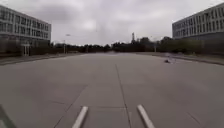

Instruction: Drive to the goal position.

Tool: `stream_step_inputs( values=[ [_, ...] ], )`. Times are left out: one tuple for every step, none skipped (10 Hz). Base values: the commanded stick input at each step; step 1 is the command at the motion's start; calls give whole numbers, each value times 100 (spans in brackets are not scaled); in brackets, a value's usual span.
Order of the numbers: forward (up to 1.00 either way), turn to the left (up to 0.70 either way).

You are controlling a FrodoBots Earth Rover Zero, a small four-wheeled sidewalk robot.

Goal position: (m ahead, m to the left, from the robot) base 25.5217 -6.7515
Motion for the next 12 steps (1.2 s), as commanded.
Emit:
stream_step_inputs(
  values=[
    [100, 0],
    [100, 0],
    [100, 0],
    [100, 0],
    [100, 0],
    [100, 0],
    [100, 0],
    [100, 0],
    [100, 0],
    [100, 0],
    [100, 0],
    [100, 0]
  ],
)
